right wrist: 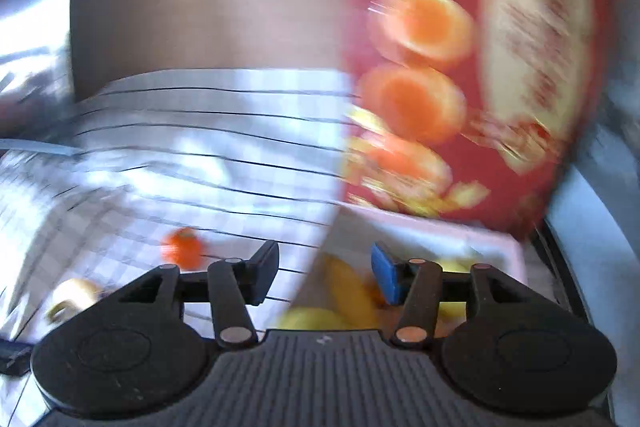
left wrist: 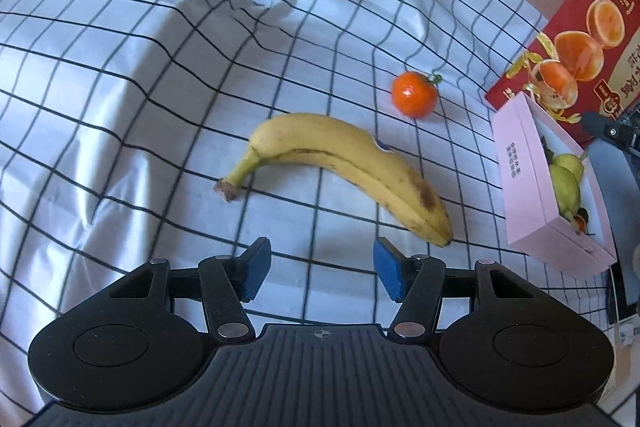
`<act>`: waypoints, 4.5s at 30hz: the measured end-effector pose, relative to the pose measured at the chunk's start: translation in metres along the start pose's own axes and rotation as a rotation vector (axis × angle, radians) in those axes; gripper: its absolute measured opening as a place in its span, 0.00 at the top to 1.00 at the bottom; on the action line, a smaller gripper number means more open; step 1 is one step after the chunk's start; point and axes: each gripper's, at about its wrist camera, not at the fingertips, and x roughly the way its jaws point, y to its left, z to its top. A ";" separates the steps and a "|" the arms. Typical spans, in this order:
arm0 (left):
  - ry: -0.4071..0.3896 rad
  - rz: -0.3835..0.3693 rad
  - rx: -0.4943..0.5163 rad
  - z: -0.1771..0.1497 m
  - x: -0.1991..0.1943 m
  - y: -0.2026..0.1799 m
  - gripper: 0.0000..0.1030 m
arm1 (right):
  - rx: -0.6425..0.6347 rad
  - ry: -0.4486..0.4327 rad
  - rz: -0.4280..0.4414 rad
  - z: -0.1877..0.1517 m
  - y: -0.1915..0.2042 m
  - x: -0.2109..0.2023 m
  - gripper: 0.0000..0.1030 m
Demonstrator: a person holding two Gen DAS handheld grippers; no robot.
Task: Organize fruits
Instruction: 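Grasp the leafy tangerine on the cloth with the left gripper, then grasp the yellow banana with the right gripper while the left gripper holds the tangerine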
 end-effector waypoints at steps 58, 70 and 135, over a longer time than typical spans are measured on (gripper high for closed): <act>0.045 0.008 0.642 0.114 0.148 -0.136 0.44 | 0.012 0.200 0.101 -0.144 0.057 -0.049 0.48; -0.006 0.002 0.564 0.098 0.115 -0.111 0.47 | 0.034 0.248 0.099 -0.156 0.041 -0.050 0.48; -0.002 0.017 0.058 -0.018 -0.005 0.017 0.47 | -0.049 0.162 0.264 -0.070 0.084 0.040 0.50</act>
